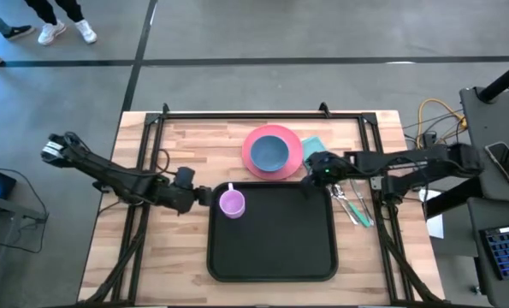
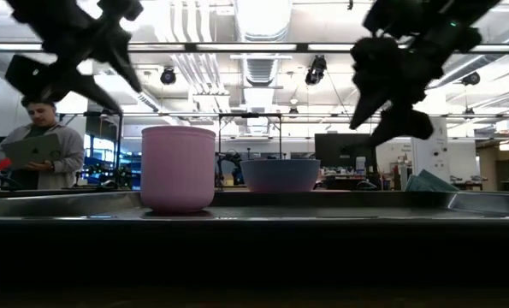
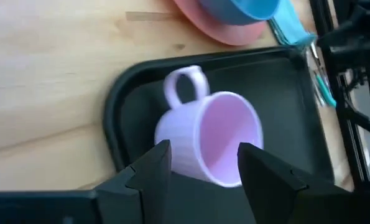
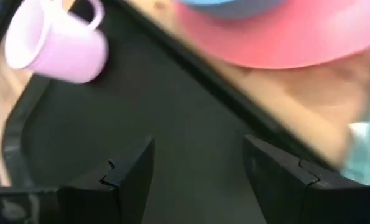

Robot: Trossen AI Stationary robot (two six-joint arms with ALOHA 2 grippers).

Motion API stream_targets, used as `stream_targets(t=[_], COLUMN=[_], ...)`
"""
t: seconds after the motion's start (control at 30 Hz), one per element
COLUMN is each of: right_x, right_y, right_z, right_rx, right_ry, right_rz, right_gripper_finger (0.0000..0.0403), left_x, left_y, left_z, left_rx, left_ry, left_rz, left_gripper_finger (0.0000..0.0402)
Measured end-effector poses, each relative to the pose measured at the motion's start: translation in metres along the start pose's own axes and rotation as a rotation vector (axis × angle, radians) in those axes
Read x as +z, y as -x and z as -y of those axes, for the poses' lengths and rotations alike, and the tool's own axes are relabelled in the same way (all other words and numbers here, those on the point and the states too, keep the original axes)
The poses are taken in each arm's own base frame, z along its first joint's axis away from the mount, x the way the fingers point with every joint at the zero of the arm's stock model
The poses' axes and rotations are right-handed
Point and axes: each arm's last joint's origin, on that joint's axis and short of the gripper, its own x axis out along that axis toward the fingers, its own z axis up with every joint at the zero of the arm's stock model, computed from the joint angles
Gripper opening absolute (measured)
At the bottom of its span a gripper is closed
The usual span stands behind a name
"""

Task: Set up tray
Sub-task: Put the pink mug on the black serving tray

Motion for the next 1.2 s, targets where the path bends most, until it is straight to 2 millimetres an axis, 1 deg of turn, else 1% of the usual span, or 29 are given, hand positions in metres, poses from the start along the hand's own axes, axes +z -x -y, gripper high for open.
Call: stream_targets(t=[0.1, 0.27, 0.4, 0.5, 0.6, 0.73, 0.87, 1.07, 1.2], right_x=[0.006, 0.013, 0.019, 0.028, 0.035, 0.042, 0.046, 0.055, 0.058], right_y=[-0.010, -0.034, -0.060, -0.080, -0.099, -0.118, -0.132, -0.145, -0.150], right_z=[-0.016, -0.047, -0.071, -0.085, -0.098, -0.110, -0.117, -0.129, -0.133], right_rx=[0.016, 0.032, 0.034, 0.033, 0.067, 0.085, 0.078, 0.090, 0.073], right_ry=[0.017, 0.067, 0.112, 0.118, 0.127, 0.139, 0.144, 0.166, 0.178], right_rz=[-0.035, -0.091, -0.126, -0.137, -0.182, -0.211, -0.229, -0.220, -0.220], right_gripper_finger=[0.0228, 0.0228, 0.0228, 0.0228, 0.0228, 0.0228, 0.0226, 0.0226, 0.0226], left_x=[0.000, -0.001, -0.003, -0.005, -0.006, -0.006, -0.006, -0.007, -0.007], left_y=[-0.002, -0.003, -0.007, -0.009, -0.011, -0.011, -0.011, -0.011, -0.011], left_z=[-0.015, -0.027, -0.035, -0.039, -0.042, -0.042, -0.041, -0.040, -0.041], left_rx=[0.012, 0.020, 0.044, 0.058, 0.069, 0.067, 0.057, 0.050, 0.050], left_ry=[0.005, 0.000, -0.013, -0.019, -0.028, -0.060, -0.083, -0.105, -0.117], left_rz=[0.001, 0.001, -0.002, -0.028, -0.047, -0.054, -0.057, -0.059, -0.060], left_gripper_finger=[0.0166, 0.0166, 0.0166, 0.0166, 0.0166, 0.0166, 0.0166, 0.0166, 0.0166])
